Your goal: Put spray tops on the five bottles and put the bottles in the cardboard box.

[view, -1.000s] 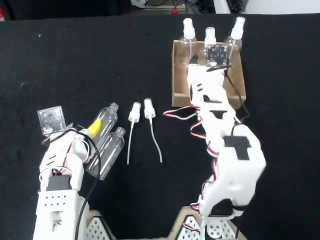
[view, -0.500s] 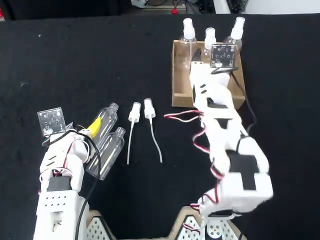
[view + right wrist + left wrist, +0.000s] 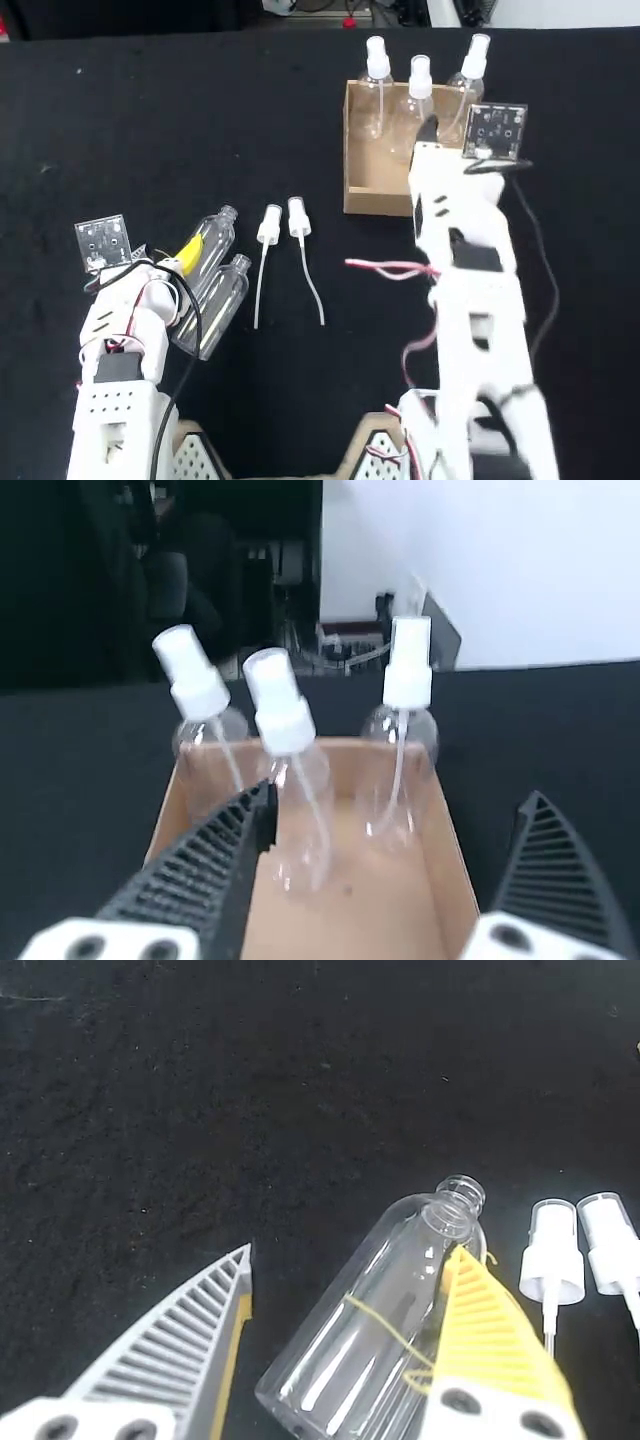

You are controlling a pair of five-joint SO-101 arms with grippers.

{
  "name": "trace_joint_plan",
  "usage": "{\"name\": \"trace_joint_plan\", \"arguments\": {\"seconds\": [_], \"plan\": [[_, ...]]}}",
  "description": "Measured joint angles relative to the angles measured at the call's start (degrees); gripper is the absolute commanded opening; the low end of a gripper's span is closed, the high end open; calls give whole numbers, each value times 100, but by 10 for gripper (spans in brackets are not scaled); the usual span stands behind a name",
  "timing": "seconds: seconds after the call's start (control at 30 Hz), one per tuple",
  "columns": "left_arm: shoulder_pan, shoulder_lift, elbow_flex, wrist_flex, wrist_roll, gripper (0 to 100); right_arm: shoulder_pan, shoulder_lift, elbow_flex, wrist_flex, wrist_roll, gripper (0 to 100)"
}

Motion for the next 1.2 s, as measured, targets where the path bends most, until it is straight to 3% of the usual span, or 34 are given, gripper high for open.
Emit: {"name": "trace_joint_plan", "arguments": {"seconds": [0.13,0.33,0.5,0.67,0.87,1.2], "plan": [[-316,0,0,0,0,292,-237,-1310,0,1890,0,350],[-747,0,-141,396,0,292,-1873,-2532,88,3587,0,350],[-791,0,-185,422,0,292,-3534,-2374,633,3499,-88,350],[-1169,0,-185,378,264,292,-4730,-1292,738,2664,-1073,351],[-1793,0,-185,114,985,292,-5248,396,396,2321,-2004,354],[-1837,0,-185,97,1116,292,-5407,1855,-316,2251,-3262,355]]}}
